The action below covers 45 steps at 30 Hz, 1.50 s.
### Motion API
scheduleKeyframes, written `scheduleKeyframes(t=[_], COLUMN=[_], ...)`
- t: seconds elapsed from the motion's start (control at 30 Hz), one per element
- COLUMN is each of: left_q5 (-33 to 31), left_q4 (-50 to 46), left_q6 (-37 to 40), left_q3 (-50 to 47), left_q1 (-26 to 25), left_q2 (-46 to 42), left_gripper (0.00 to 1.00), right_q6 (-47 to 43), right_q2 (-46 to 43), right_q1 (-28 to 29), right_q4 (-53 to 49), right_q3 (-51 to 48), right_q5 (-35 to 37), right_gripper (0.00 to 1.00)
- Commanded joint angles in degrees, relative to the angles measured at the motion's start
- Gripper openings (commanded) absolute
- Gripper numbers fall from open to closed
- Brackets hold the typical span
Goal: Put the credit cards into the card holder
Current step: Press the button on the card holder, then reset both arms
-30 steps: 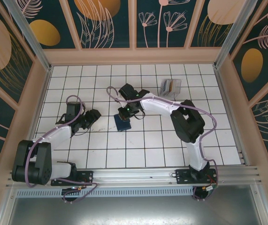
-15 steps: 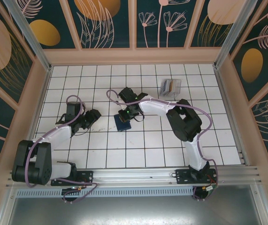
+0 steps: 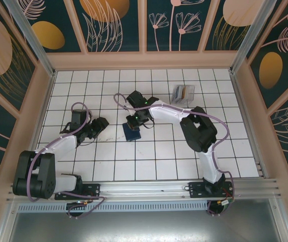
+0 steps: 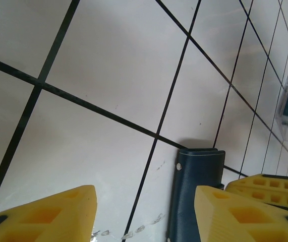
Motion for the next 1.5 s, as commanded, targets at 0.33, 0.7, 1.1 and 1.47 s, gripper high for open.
scheduleKeyframes(t=[0.33,0.7,1.1,1.47], left_q5=[-21.18,-47.15,-46.82,-40.89], left_q4=[14.32,38.85,60.28,72.06], left_q6=[15.81,32.49,52.43,44.79], left_q3=[-1.40,-19.67,-20.56,-18.47], left_q1=[0.15,-0.34,0.12,3.27], left_q2=[-11.66,-25.89,-4.03,8.87], left_gripper=[0.99,0.99,0.99,0.99], right_q6=[1.76,9.36,-2.70,-2.69], right_q2=[-41.83,-66.01,-58.91,-37.53], right_q1=[-3.04,-21.45,-39.47,-47.86], right_q4=[43.76,61.01,77.51,99.80], right_q3=[-35.87,-63.45,-77.36,-78.34], right_q5=[27.47,41.29,31.51,20.67], right_gripper=[0.80,0.99,0.99,0.99])
